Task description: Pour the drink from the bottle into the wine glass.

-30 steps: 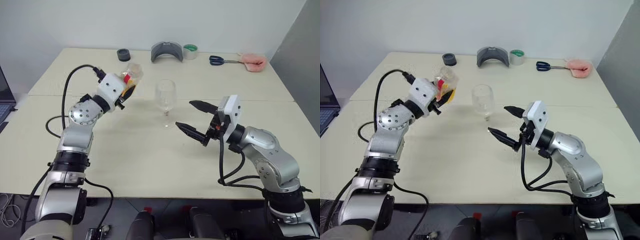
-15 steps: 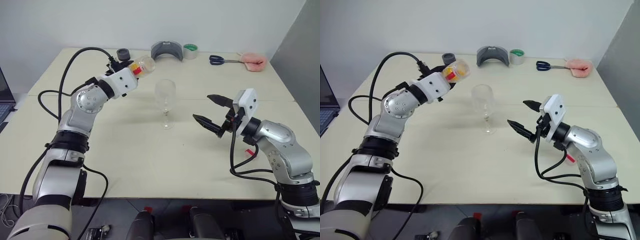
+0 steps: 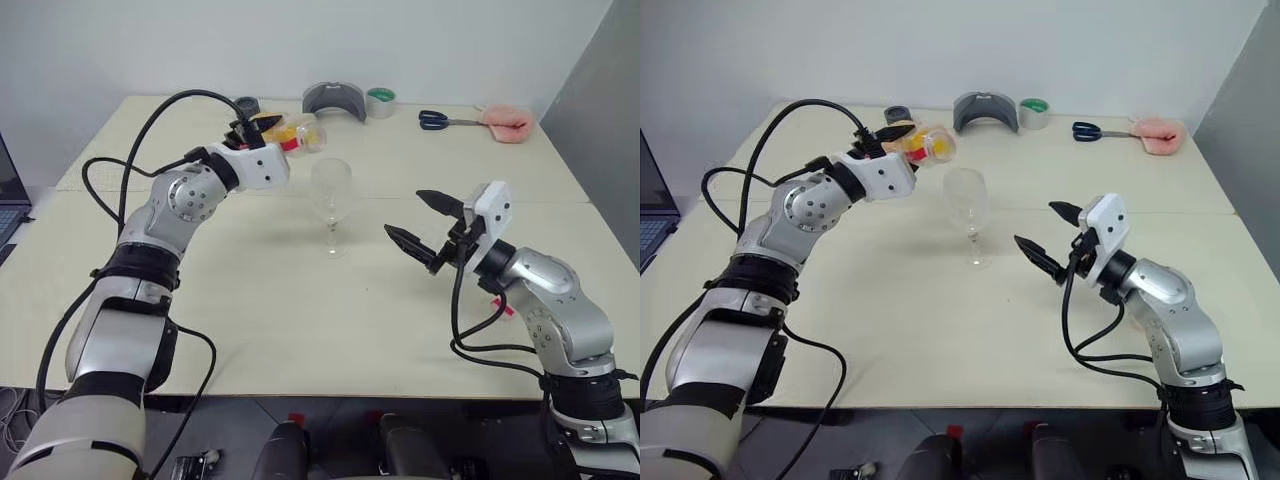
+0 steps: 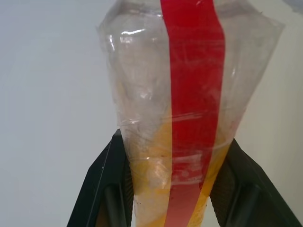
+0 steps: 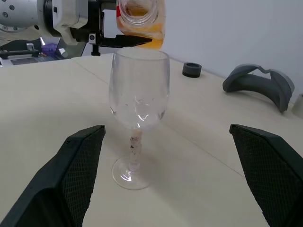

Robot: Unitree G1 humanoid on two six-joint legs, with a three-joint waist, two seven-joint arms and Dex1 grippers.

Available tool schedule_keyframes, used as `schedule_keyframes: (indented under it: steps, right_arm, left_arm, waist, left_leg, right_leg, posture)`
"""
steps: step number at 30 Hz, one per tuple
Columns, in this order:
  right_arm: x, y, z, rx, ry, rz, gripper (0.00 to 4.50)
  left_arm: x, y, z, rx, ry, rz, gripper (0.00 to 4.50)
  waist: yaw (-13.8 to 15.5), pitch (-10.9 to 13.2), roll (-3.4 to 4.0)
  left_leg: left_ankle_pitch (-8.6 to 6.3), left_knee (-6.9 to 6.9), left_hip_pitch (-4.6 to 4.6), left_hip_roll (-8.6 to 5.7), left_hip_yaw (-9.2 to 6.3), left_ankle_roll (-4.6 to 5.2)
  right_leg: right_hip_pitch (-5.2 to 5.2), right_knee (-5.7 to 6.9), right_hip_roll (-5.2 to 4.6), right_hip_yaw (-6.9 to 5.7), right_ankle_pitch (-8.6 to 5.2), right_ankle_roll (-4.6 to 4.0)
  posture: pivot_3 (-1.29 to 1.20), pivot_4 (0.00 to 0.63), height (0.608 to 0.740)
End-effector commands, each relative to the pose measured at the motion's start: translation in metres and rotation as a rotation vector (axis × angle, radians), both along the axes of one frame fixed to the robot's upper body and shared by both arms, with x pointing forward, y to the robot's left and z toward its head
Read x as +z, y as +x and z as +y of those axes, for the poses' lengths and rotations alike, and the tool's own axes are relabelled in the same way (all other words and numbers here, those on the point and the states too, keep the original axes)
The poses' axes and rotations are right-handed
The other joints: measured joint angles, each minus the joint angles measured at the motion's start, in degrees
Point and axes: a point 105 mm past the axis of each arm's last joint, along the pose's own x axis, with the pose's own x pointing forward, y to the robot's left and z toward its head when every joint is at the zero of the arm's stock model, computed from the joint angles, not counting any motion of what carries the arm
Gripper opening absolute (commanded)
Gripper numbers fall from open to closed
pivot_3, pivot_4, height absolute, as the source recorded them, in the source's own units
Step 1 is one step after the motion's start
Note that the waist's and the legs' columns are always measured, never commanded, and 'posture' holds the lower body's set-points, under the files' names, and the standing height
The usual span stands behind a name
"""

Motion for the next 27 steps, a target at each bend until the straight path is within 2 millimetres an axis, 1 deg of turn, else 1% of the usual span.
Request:
schedule_keyframes:
  steps: [1, 9, 27]
  right_arm:
    - [0.019, -0.013, -0.002, 0.041, 0.022, -0.086, 4.50]
    - [0.020, -0.027, 0.004, 0.140, -0.013, -0.064, 4.50]
    - [0.013, -0.027, 0.006, 0.131, -0.037, -0.057, 4.50]
  left_arm:
    - [0.025, -0.004, -0.002, -0.015, 0.013, -0.098, 1.69]
    - [0.029, -0.003, -0.005, -0.020, 0.054, -0.135, 1.69]
    - [0.040, -0.002, -0.004, 0.000, 0.112, -0.218, 1.69]
  waist:
    - [0.0, 0.0, 0.00]
    - [0.0, 0.0, 0.00]
    - [0.0, 0.0, 0.00]
  left_leg:
    - [0.00, 0.00, 0.00, 0.00, 0.00, 0.00]
    - [0.00, 0.03, 0.00, 0.01, -0.02, 0.01]
    - [0.01, 0.05, 0.00, 0.00, -0.01, 0.00]
  right_leg:
    - [0.00, 0.00, 0.00, 0.00, 0.00, 0.00]
    - [0.00, 0.04, 0.01, -0.03, 0.00, 0.00]
    - [0.00, 0.06, 0.01, -0.03, 0.00, 0.00]
  posture:
    - [0.00, 0.150, 0.740]
    - [0.00, 0.150, 0.740]
    - [0.00, 0.150, 0.740]
